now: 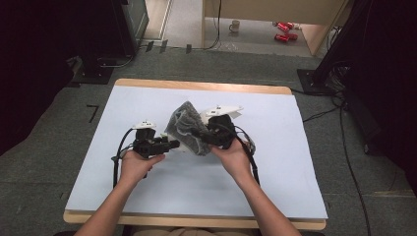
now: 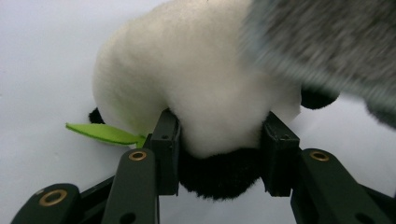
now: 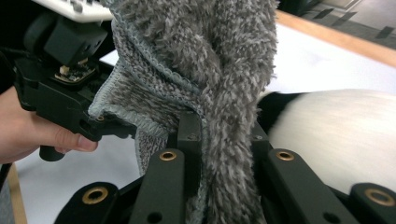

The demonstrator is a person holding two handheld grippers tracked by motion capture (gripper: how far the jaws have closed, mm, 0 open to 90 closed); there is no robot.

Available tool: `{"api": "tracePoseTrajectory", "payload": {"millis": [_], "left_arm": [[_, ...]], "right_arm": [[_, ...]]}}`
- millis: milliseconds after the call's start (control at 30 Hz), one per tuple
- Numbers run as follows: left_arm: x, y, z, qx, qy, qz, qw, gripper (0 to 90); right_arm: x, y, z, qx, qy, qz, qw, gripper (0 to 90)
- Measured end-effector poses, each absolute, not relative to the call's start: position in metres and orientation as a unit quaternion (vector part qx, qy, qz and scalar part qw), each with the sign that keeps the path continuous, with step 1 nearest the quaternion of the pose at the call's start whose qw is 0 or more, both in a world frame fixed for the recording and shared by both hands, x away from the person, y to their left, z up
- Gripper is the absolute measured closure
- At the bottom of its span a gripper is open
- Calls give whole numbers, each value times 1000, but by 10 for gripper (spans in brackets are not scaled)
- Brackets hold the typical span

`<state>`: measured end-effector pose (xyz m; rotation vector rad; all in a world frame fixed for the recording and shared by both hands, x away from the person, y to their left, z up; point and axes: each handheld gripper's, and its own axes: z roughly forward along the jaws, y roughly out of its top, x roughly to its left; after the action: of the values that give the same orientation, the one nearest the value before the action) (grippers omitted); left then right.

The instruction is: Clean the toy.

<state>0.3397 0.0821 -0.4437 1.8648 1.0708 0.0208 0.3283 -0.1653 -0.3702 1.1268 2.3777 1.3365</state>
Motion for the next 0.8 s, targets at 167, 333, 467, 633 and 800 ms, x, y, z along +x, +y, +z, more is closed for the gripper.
{"api": "tracePoseTrajectory", "payload": {"millis": [167, 333, 467, 633, 800], "left_arm": [[335, 79, -444, 766, 439, 17, 469, 568], [335, 79, -446, 766, 440, 16, 469, 568], [335, 78, -446, 769, 436, 23, 466, 567], [339, 79, -447, 772, 431, 21, 467, 568], [345, 80, -446, 771, 430, 17, 468, 571]], "right_arm": [[329, -146, -386, 372, 818, 429, 97, 753], [333, -148, -393, 372, 820, 422, 104, 752], [334, -151, -394, 372, 825, 411, 113, 751], [335, -160, -396, 375, 826, 403, 120, 758], [335, -173, -390, 385, 824, 397, 122, 763]]}}
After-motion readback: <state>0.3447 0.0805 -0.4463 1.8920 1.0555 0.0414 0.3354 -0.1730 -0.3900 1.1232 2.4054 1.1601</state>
